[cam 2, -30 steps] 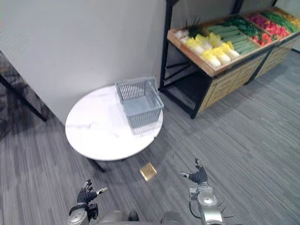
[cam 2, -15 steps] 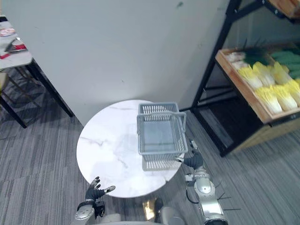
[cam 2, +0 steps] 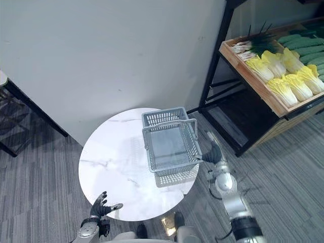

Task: Pick vegetable in the basket

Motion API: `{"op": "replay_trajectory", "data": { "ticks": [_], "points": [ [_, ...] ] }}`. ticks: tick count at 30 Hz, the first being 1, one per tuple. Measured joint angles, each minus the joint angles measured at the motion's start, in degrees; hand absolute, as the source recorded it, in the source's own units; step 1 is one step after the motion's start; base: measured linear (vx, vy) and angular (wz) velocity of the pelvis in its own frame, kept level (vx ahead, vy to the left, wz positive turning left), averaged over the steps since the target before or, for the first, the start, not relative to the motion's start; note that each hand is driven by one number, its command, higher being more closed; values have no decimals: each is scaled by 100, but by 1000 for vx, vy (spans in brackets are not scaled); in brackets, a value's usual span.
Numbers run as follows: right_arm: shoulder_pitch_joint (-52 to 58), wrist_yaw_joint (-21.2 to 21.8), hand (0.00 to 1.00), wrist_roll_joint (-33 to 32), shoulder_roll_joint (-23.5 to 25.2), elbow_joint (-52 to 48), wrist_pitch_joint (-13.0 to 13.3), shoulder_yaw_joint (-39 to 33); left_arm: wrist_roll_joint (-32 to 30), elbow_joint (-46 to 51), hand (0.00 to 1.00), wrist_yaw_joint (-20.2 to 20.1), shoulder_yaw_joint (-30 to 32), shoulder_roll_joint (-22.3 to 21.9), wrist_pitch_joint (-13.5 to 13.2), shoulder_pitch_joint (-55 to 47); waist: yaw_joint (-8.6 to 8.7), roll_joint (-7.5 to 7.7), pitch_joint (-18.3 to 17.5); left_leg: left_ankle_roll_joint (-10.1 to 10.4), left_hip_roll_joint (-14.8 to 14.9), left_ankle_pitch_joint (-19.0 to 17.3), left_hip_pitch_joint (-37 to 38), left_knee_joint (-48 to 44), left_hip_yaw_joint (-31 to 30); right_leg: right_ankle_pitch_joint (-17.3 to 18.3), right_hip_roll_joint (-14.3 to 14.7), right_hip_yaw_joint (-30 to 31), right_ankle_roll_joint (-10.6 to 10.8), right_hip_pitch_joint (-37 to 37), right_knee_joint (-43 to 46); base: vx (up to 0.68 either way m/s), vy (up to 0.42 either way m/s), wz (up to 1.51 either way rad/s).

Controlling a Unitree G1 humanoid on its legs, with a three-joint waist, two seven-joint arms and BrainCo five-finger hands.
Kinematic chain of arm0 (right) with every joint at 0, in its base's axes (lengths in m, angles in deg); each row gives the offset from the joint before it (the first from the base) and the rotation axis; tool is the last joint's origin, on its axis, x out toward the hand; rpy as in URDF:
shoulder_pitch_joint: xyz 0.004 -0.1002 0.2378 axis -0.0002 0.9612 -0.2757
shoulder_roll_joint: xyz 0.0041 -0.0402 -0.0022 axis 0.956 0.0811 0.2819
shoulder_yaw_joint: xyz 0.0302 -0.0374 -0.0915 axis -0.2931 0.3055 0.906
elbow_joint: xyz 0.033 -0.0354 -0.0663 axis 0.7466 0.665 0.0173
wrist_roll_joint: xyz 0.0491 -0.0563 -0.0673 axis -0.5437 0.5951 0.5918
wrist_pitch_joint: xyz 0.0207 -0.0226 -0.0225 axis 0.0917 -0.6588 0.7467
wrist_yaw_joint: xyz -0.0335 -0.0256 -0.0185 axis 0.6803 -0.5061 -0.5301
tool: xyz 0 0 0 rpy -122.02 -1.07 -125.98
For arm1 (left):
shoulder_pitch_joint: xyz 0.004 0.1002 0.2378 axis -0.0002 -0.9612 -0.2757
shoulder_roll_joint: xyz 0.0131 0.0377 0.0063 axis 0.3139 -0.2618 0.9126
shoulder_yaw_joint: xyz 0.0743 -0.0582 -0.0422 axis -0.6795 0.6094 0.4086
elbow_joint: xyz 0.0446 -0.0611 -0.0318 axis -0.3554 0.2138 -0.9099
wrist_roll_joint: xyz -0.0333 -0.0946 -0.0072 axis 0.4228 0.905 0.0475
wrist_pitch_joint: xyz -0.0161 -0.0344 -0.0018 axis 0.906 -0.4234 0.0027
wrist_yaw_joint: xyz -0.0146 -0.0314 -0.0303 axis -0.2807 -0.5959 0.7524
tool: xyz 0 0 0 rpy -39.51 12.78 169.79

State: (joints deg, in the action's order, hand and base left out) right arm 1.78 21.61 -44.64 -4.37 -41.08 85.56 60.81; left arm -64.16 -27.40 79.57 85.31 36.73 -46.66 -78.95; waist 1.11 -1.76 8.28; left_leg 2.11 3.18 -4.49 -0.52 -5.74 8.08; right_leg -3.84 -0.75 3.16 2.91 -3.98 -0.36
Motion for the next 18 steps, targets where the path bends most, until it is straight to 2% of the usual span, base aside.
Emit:
{"op": "replay_trajectory", "data": {
  "ticks": [3, 5, 8, 11, 13, 14, 18],
  "points": [
    [-637, -83, 0, 339, -137, 545, 26, 338, 6, 7, 0, 12, -101, 37, -57, 61, -86, -54, 54, -28, -41, 21, -118, -13, -24, -83, -46, -10, 62, -45, -103, -29, 35, 6],
    [-1299, -102, 0, 577, -185, 1020, 31, 475, 19, 44, 0, 33, -105, 37, -123, 117, -190, -128, 255, -79, -103, 77, -273, -34, -40, -135, -96, -29, 27, -178, -115, -56, 33, 5],
    [-2102, -201, 0, 763, -465, 1655, 3, 651, 29, 111, 0, 137, -103, 57, -144, 249, -202, -237, 567, -124, -194, 209, -576, -39, -230, -188, -164, -164, 20, -383, -121, -81, 25, 33],
    [-2811, -209, 0, 850, -669, 2152, -101, 822, 52, 158, 0, 184, -101, 138, -232, 270, -236, -288, 862, -143, -233, 269, -724, -39, -333, -254, -239, -268, 38, -466, -158, -58, 40, 22],
    [-3107, -217, 0, 885, -768, 2393, -122, 869, 87, 159, 0, 240, -98, 145, -239, 276, -289, -310, 894, -147, -242, 292, -852, -41, -353, -286, -242, -300, 5, -562, -176, -32, 23, 12],
    [-3428, -236, 0, 895, -904, 2619, -168, 883, 126, 159, 0, 241, -104, 145, -241, 356, -363, -351, 989, -178, -254, 345, -943, -35, -396, -306, -256, -323, 0, -638, -183, -22, 14, 13],
    [-4348, -335, 0, 980, -1136, 3228, -224, 920, 300, 181, 0, 247, -114, 142, -360, 523, -388, -508, 1215, -169, -294, 498, -1186, 45, -625, -315, -283, -513, -11, -826, -181, -10, 7, 26]
  ]
}}
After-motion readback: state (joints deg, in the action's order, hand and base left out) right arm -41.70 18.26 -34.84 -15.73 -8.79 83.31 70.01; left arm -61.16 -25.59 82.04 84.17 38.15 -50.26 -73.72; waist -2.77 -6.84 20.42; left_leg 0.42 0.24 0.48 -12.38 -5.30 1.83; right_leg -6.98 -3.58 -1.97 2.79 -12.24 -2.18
